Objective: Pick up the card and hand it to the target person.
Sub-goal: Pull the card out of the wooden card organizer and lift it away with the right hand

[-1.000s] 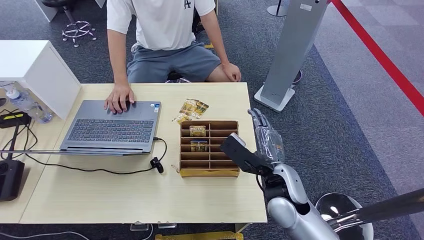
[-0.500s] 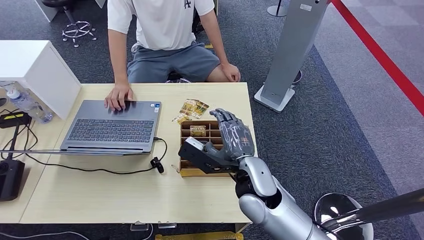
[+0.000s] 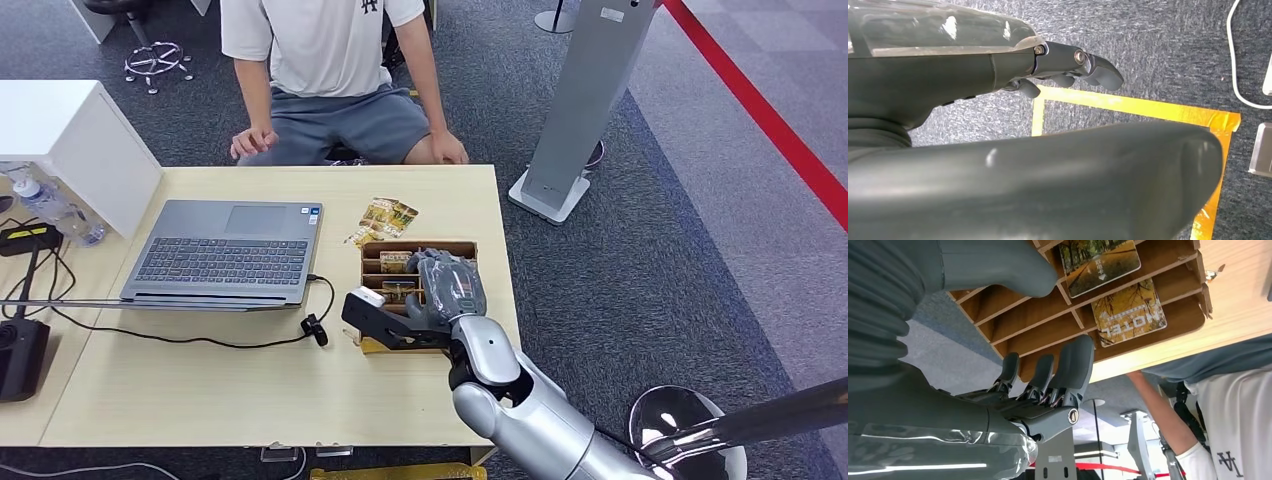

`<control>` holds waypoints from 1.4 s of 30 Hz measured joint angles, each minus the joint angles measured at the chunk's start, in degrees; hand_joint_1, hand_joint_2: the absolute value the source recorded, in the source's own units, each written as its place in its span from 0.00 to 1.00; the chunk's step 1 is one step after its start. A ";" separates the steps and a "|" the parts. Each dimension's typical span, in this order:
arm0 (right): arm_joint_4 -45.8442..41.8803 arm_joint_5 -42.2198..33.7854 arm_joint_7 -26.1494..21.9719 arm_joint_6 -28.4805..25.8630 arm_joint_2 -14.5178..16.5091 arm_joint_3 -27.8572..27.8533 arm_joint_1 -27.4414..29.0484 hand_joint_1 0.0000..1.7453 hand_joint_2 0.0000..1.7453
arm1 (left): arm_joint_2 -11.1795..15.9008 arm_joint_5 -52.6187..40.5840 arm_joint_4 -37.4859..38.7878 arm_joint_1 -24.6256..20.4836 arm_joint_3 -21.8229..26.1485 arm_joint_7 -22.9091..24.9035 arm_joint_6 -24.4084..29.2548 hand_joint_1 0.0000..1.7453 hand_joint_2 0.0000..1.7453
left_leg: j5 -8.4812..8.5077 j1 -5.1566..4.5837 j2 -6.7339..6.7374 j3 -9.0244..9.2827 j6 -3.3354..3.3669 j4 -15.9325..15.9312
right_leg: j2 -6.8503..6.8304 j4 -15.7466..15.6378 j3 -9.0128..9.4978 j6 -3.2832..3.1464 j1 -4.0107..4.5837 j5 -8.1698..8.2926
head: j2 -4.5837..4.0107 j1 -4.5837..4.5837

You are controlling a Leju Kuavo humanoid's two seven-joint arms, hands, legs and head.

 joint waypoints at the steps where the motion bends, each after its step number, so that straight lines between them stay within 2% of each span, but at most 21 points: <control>1: 0.33 0.01 0.02 0.01 0.11 0.07 -0.05 0.40 1.00 | 0.00 0.00 0.00 0.01 0.00 0.00 0.00 0.00 0.00 | 0.00 0.00 0.00 0.00 0.00 0.00 | 0.00 0.00 0.00 0.00 0.00 0.00 | 0.00 -0.01; 8: 2.62 0.49 0.25 0.27 0.67 0.73 -0.57 0.39 1.00 | -0.08 0.00 0.00 0.02 0.00 0.00 0.09 0.00 0.00 | 0.00 0.00 0.00 0.01 0.00 0.00 | 0.00 0.01 0.00 0.00 0.00 0.00 | 0.00 -0.03; 16: 4.43 0.75 0.42 0.58 1.30 0.94 -1.05 0.48 1.00 | -0.10 -0.05 0.00 0.05 -0.02 0.00 0.12 0.00 0.00 | 0.00 0.00 0.00 0.02 0.00 0.00 | 0.00 0.00 0.00 0.00 0.00 0.00 | 0.00 -0.02; 21: 5.48 0.63 0.42 0.68 1.71 1.03 -1.15 0.43 1.00 | -0.16 -0.11 0.00 0.03 -0.06 0.00 0.11 0.00 0.00 | 0.00 0.00 0.01 0.02 0.00 0.00 | 0.01 0.01 0.00 0.00 0.00 0.00 | 0.00 -0.04; 30: 7.29 0.60 0.27 0.73 2.28 1.24 -1.28 0.45 1.00 | -0.26 -0.14 0.00 0.04 -0.08 0.21 0.11 0.00 0.00 | 0.00 0.00 0.01 0.02 0.00 0.00 | 0.01 0.00 0.00 0.00 0.00 0.00 | 0.00 -0.01; 35: 8.33 1.60 0.42 0.74 2.86 1.44 -1.92 0.40 1.00 | -0.40 -0.18 0.00 0.03 -0.19 0.36 0.11 0.00 0.00 | 0.01 0.00 0.01 0.02 -0.01 0.00 | 0.01 0.01 0.00 0.00 0.00 0.00 | 0.00 -0.03; 42: 8.95 2.86 1.35 1.01 3.61 1.63 -2.88 0.43 1.00 | -0.49 -0.20 0.00 0.03 -0.52 0.42 -0.01 0.00 0.00 | 0.01 0.00 0.01 0.03 -0.01 0.00 | 0.01 0.01 0.00 0.00 0.00 0.00 | 0.00 -0.02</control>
